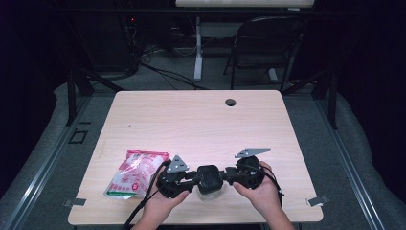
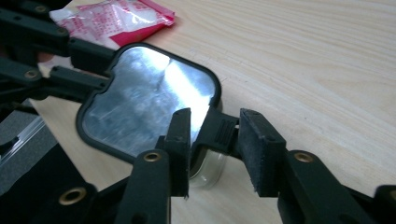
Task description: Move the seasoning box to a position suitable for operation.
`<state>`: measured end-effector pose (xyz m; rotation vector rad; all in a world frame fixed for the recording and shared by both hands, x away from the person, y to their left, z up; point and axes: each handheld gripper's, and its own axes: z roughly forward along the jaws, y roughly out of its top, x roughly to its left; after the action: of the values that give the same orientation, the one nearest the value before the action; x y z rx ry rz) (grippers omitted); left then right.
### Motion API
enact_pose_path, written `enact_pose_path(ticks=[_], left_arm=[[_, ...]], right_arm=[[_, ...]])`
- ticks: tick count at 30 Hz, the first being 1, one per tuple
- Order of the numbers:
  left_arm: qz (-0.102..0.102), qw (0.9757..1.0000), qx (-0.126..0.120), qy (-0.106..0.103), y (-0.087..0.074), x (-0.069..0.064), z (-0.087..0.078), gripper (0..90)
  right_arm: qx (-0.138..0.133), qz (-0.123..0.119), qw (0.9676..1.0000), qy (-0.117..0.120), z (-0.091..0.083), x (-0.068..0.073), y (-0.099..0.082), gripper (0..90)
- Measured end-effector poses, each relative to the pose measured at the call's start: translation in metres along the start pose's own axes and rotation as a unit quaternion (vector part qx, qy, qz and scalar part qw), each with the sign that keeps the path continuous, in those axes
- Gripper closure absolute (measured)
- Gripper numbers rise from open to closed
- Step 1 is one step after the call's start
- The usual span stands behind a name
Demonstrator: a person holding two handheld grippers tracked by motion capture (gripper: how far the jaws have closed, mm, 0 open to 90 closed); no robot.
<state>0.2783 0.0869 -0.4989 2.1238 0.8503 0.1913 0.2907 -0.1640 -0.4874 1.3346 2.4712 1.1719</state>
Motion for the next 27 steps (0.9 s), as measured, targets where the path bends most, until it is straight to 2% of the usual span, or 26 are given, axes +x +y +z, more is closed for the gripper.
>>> enact_pose_path(ticks=[7, 12, 18, 21, 27], left_arm=[[0.001, 1.0, -0.003, 0.0, 0.005, -0.001, -0.001, 66.7], [0.002, 0.9999, -0.009, 0.006, 0.011, -0.004, -0.001, 64.7], [0.006, 0.9999, -0.005, 0.009, 0.018, -0.006, -0.002, 63.8], [0.007, 0.9999, -0.007, 0.008, 0.02, -0.006, -0.001, 63.6], [0.008, 0.9999, -0.012, 0.006, 0.024, -0.007, -0.001, 63.2]], right_arm=[[0.015, -0.021, 0.9993, 0.029, -0.008, 0.014, 0.0, 52.3], [0.022, -0.036, 0.9987, 0.027, -0.01, 0.023, 0.001, 47.2], [0.024, -0.048, 0.9984, 0.015, -0.014, 0.029, 0.001, 47.1], [0.02, -0.053, 0.9982, 0.023, -0.016, 0.031, 0.002, 47.0], [0.02, -0.067, 0.9972, 0.023, -0.015, 0.039, 0.002, 46.9]])
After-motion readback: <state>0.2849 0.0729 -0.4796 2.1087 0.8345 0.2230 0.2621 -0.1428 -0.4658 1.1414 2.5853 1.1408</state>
